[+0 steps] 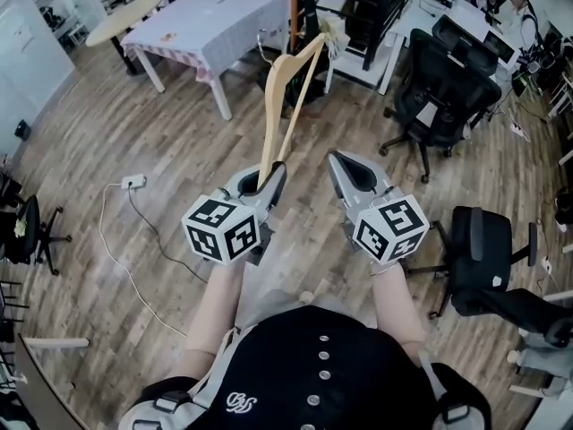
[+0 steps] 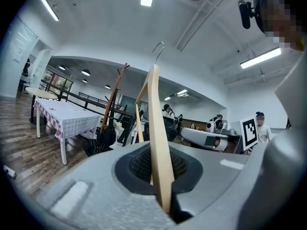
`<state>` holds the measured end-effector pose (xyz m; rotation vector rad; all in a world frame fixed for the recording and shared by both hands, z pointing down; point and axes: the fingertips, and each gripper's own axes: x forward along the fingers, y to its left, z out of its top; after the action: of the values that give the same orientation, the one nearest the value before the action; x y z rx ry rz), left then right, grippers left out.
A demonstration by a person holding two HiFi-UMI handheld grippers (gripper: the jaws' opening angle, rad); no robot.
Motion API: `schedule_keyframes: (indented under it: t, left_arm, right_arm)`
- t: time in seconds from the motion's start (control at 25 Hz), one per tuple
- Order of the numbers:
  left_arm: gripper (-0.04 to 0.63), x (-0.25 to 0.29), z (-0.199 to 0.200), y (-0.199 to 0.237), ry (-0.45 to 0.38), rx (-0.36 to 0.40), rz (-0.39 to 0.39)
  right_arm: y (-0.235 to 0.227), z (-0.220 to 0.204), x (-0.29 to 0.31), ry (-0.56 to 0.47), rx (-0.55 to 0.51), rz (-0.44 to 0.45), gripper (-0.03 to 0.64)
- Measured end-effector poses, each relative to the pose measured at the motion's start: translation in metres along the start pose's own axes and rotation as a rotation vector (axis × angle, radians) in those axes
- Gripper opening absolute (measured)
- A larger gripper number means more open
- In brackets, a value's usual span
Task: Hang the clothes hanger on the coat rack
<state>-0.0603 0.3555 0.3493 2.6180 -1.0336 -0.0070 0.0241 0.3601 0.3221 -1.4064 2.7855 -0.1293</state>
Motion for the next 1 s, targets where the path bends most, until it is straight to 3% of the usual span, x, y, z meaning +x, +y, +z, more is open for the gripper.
schedule_keyframes:
  t: [0.28, 0.48, 0.68, 1.0]
  left_arm:
    - [0.0, 0.006, -0.003, -0.005, -0.045, -0.057, 0.022]
    - [0.0, 0.019, -0.007, 0.007, -0.029, -0.078, 0.028]
    - [0.0, 0.051, 0.001, 0.031, -0.037, -0.085, 0.025]
    - [0.0, 0.1, 0.029, 0.09, -0.032, -0.073, 0.011]
  right_arm:
    - [-0.006, -0.007, -0.005, 0.023, -0.004, 0.048, 0.0]
    - [-0.022, -0.01, 0.007, 0.012, 0.019, 0.037, 0.0]
    - [-0.042, -0.022, 0.041, 0.03, 0.025, 0.065, 0.0]
    - [-0.085, -0.007, 0.122, 0.013, 0.024, 0.05, 0.0]
